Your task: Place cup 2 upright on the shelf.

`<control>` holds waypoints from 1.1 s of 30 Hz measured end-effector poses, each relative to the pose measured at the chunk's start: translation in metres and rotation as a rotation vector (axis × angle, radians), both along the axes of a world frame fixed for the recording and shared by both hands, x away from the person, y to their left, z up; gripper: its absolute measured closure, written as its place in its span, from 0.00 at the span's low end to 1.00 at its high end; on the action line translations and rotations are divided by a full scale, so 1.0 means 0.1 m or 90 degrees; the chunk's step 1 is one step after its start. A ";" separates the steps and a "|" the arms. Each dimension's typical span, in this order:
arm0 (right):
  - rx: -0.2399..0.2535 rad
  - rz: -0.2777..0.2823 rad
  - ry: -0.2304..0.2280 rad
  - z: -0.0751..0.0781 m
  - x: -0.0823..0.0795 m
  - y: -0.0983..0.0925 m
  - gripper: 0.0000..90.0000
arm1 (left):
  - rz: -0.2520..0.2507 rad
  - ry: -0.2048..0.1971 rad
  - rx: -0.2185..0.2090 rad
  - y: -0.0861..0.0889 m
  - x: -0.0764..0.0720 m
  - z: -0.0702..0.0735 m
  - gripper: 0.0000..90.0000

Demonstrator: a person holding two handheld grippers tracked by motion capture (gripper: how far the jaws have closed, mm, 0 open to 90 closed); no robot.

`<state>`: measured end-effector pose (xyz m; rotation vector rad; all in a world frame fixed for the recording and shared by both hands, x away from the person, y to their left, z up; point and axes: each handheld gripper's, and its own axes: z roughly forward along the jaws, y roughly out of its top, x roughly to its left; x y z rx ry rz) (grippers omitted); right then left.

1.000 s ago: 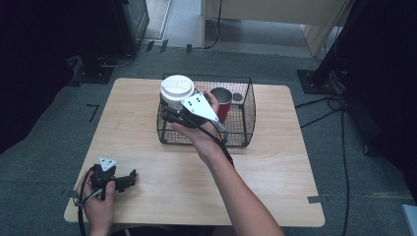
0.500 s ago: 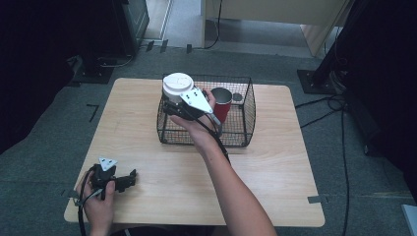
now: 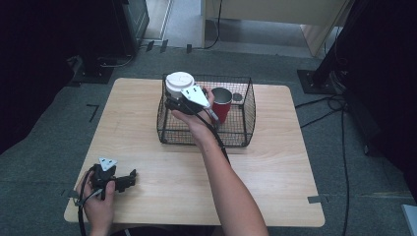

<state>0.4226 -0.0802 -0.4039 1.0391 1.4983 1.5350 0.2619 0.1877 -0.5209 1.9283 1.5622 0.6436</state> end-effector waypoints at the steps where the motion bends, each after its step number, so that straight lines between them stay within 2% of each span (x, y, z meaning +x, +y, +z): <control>1: -0.001 -0.001 0.000 -0.01 0.02 0.00 0.18 | 0.000 0.000 0.000 0.00 0.00 0.00 0.00; 12: -0.018 -0.023 0.032 -0.18 0.20 0.02 0.18 | 0.000 0.000 0.000 0.00 0.00 0.00 0.00; 19: -0.030 -0.024 0.055 -0.27 0.24 0.06 0.18 | 0.000 0.000 0.000 0.00 0.00 0.00 0.00; 25: -0.057 -0.015 0.076 -0.34 0.25 0.09 0.18 | 0.000 0.000 0.000 0.00 0.00 0.00 0.00; 30: -0.062 -0.009 0.100 -0.38 0.26 0.08 0.18 | 0.000 0.000 0.000 0.00 0.00 0.00 0.00; 33: -0.068 -0.010 0.103 -0.41 0.26 0.06 0.18 | 0.000 0.000 0.000 0.00 0.00 0.00 0.00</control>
